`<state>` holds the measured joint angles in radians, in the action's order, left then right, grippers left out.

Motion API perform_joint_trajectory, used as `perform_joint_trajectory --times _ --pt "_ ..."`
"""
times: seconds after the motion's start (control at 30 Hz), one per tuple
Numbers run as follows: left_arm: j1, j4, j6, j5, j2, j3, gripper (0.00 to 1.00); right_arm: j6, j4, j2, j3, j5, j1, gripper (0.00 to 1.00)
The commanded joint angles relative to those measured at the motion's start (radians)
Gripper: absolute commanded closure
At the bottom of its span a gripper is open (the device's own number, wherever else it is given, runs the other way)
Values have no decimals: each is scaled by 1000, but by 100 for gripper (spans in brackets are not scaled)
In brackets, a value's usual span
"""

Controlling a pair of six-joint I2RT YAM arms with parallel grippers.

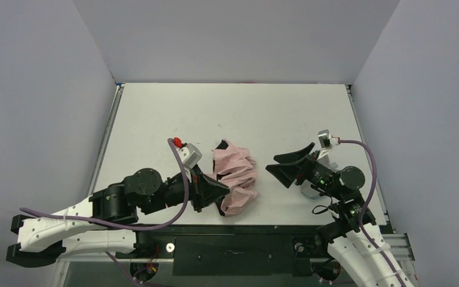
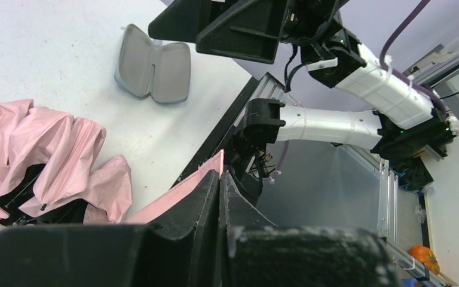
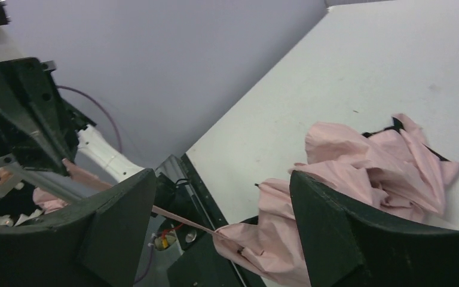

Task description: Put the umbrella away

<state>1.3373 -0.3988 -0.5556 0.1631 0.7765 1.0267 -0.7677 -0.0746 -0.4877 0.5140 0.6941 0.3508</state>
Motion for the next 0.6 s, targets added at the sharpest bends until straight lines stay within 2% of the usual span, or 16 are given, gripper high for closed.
perform_joint_trajectory --times 0.0,0.13,0.4,0.57 --pt "-6 55 18 2 -35 25 100 -63 -266 7 -8 144 41 22" --pt "-6 118 39 -50 -67 32 100 -10 -265 -17 9 152 138 24" --pt "-7 182 82 -84 -86 51 100 173 -160 -134 74 42 386 26" --pt "-7 209 87 -98 -71 57 100 205 -192 -203 99 25 436 29"
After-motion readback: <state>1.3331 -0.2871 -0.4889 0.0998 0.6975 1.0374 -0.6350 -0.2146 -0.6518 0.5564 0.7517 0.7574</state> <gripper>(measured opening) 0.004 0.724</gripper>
